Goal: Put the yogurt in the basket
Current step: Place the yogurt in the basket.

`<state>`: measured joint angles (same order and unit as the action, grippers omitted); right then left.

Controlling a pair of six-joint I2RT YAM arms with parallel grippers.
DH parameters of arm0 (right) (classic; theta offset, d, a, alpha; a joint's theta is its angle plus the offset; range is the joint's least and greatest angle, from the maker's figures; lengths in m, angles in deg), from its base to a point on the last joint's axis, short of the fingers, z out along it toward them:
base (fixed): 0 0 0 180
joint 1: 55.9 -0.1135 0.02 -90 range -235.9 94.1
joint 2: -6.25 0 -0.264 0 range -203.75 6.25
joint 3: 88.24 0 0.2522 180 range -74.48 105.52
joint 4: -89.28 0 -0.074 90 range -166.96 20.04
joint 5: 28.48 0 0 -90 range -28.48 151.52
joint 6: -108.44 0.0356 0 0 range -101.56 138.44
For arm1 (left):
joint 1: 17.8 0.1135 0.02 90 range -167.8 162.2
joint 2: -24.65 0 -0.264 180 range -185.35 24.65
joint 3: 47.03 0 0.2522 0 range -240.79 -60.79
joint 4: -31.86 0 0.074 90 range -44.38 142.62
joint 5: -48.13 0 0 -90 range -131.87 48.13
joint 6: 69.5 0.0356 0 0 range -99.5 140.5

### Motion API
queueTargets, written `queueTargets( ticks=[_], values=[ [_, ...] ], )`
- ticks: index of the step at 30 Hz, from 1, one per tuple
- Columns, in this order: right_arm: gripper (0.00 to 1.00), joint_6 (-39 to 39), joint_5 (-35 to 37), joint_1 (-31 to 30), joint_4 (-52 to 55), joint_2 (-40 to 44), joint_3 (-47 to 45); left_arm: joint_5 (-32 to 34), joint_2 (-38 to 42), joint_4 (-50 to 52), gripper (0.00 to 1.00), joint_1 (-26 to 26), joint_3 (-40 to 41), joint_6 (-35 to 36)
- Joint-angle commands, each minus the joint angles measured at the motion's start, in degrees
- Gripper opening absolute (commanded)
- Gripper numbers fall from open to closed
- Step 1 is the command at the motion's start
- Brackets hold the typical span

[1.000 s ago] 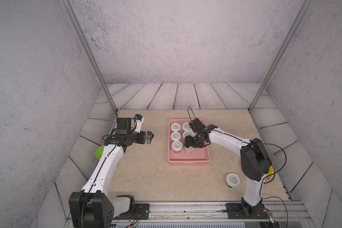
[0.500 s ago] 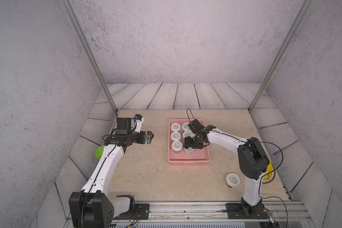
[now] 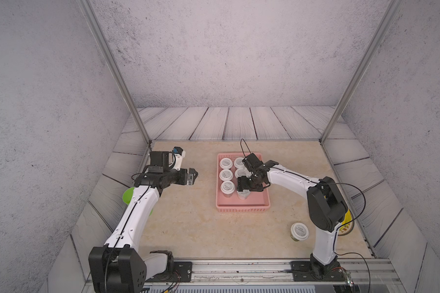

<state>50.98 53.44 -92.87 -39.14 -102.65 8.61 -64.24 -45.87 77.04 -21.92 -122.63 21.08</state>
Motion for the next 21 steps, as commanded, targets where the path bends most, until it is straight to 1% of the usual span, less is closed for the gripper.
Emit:
queueTargets(
  ticks=[1,5,9,13,17,21],
  values=[
    [0.84,-0.8,3.0,-0.3,3.3,5.0,-0.1,-0.8,1.0,0.0,0.99,0.6,0.1,-0.3],
    [0.87,-0.8,4.8,-0.3,4.0,7.8,-1.9,-1.1,1.4,-0.3,0.98,0.6,0.5,-0.1],
    [0.88,-1.2,6.8,-0.3,7.7,9.5,-1.4,-1.1,1.4,-0.1,0.98,0.7,0.2,-0.1],
    [0.9,-0.6,9.7,-0.3,9.3,14.6,-4.0,-2.0,1.6,-0.5,0.99,0.7,0.8,0.2],
    [0.94,-0.4,15.1,-0.2,15.4,18.6,-4.6,-2.2,1.3,-0.2,0.99,0.7,0.3,0.5],
    [0.97,1.1,17.2,-0.3,18.5,23.6,-8.0,-3.1,1.2,-0.5,0.99,0.6,0.8,0.6]
  ],
)
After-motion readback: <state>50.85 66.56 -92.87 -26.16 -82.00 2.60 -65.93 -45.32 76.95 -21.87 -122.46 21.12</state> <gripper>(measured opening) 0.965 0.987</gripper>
